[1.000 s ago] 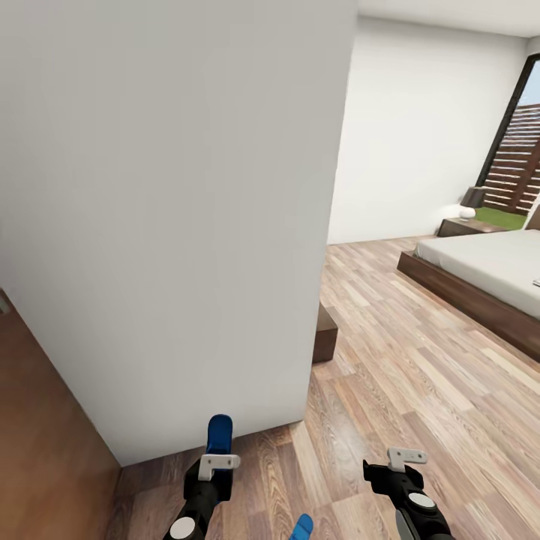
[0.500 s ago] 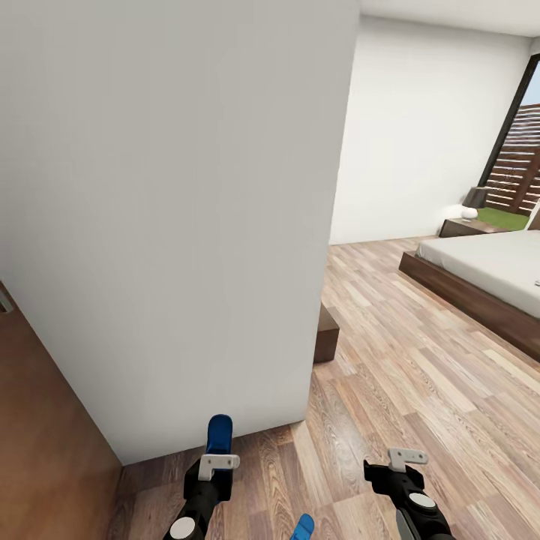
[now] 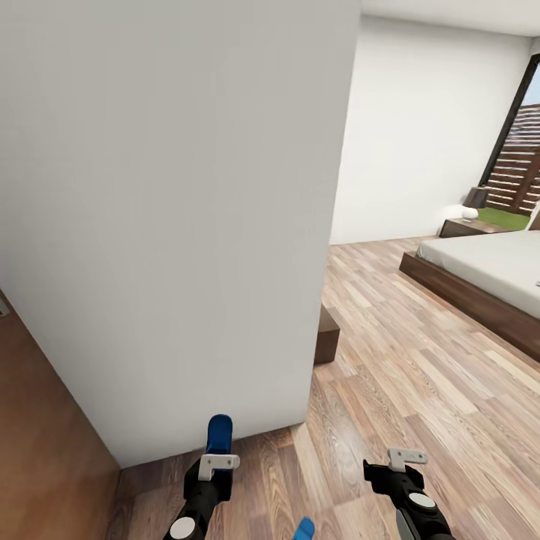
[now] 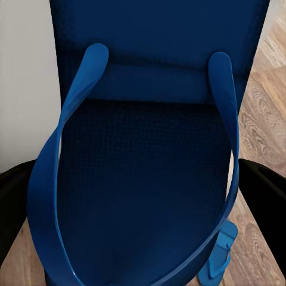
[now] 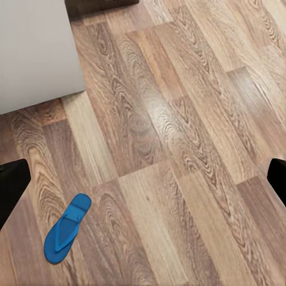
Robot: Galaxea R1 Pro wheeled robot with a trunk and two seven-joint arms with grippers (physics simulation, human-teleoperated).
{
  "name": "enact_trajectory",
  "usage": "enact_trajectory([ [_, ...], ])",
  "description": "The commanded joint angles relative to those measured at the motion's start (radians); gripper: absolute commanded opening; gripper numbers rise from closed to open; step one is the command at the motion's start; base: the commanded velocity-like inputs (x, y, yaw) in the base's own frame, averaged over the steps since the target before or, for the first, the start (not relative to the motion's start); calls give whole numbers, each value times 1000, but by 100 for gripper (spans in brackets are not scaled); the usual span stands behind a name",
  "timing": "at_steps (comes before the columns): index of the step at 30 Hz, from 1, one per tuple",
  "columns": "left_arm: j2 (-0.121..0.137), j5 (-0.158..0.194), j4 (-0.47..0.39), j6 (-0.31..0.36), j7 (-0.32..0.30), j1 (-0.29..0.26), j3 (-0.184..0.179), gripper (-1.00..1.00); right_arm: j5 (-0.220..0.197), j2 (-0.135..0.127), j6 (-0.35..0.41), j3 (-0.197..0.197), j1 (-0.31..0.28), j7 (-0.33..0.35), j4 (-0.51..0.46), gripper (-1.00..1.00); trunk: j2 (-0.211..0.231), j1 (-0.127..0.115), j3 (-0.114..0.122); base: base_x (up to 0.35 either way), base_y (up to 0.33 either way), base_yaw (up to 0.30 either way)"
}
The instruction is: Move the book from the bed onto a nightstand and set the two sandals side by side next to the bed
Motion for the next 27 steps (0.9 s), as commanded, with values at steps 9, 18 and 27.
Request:
enact_trajectory([
  [9,1,7,-2,-2,10,-2,-6,-100,-6,-1,5,2,-1,-4,-2,100,-2,1,-2,25,0,0],
  [18,-3,4,-2,6,11,-2,-5,-100,-3,-2,82,6,-11,-1,101,100,-2,1,-2,0,0,0],
  [27,-5,4,-2,9,14,-2,-2,-100,-2,43,178,13,-383,2,546,100,-2,1,-2,0,0,0],
])
